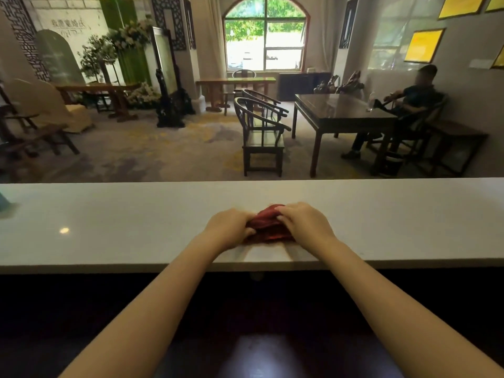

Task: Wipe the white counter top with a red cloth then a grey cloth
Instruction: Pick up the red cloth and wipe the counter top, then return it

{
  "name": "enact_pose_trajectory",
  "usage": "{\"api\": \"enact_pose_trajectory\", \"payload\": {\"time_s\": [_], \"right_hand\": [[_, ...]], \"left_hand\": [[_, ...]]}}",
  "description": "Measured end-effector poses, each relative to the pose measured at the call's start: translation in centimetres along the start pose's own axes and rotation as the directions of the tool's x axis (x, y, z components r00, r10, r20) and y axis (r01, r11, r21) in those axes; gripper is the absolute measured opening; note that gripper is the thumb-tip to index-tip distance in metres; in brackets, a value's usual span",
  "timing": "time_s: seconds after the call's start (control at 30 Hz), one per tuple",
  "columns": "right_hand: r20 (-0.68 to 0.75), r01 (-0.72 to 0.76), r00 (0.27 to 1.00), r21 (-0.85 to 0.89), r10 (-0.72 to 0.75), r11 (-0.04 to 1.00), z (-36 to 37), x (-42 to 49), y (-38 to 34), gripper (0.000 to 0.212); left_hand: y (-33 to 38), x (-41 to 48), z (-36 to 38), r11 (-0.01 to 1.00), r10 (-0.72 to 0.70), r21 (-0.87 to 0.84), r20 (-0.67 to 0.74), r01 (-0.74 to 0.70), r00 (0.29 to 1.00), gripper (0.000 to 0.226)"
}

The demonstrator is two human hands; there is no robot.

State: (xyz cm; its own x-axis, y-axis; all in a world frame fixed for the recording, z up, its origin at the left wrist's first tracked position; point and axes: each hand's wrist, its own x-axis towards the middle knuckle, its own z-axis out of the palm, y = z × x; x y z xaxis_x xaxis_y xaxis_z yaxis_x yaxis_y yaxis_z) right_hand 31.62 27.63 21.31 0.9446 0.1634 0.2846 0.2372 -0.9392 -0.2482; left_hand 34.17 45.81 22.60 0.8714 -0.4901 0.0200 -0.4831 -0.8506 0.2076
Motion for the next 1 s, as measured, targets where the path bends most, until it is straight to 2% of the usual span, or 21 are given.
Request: {"api": "enact_pose_trajectory", "payload": {"time_s": [0.07,0.17,0.3,0.43,0.53,0.6,0.67,0.73,0.8,0.9,1.0], "right_hand": [[0.058,-0.036,0.998,0.0,0.036,0.999,1.5,-0.9,0.4,0.029],[0.116,-0.099,0.989,0.022,0.096,0.995,2.6,-1.8,0.6,0.042],[0.25,-0.053,0.966,-0.054,0.065,0.997,3.4,-2.9,0.6,0.052],[0.271,-0.039,0.961,-0.078,0.059,0.996,3.3,-3.0,0.6,0.052],[0.297,-0.054,0.952,-0.082,0.076,0.995,2.9,-2.5,0.3,0.051],[0.248,-0.084,0.963,-0.08,0.101,0.993,2.6,-2.1,-0.1,0.049],[0.109,-0.096,0.988,-0.123,0.11,0.988,2.4,-1.5,-0.8,0.048],[0.064,-0.056,0.996,-0.125,0.064,0.991,2.6,-0.9,-1.6,0.051],[0.199,0.026,0.98,-0.07,-0.011,0.997,3.2,-0.1,-2.3,0.055],[0.429,0.062,0.903,-0.066,-0.028,0.996,4.1,0.5,-2.8,0.057],[0.465,0.05,0.885,-0.097,0.001,0.994,4.7,0.6,-2.7,0.058]], "left_hand": [[0.2,-0.1,1.9,1.0,-0.018,0.026,0.082,0.016,0.996,0.042],[0.5,-0.4,3.6,0.999,-0.018,0.033,0.066,0.016,0.998,0.062],[0.6,-0.9,5.5,0.998,-0.039,0.057,0.056,0.036,0.998,0.062],[0.5,-1.4,6.5,0.997,-0.05,0.056,0.02,0.049,0.999,0.062],[0.2,-1.2,6.5,0.997,-0.058,0.057,0.047,0.055,0.997,0.063],[0.0,-0.8,6.2,0.998,-0.051,0.036,0.075,0.049,0.996,0.063],[-0.5,-0.7,6.0,0.999,-0.04,0.003,0.08,0.04,0.996,0.064],[-1.7,-0.8,5.7,0.998,-0.057,-0.008,0.022,0.058,0.998,0.065],[-3.6,-0.9,5.3,0.991,-0.134,-0.009,-0.047,0.133,0.99,0.065],[-7.0,-1.1,4.5,0.964,-0.266,0.01,-0.057,0.267,0.962,0.067],[-10.2,-1.7,4.2,0.933,-0.357,0.037,-0.04,0.358,0.933,0.069]]}}
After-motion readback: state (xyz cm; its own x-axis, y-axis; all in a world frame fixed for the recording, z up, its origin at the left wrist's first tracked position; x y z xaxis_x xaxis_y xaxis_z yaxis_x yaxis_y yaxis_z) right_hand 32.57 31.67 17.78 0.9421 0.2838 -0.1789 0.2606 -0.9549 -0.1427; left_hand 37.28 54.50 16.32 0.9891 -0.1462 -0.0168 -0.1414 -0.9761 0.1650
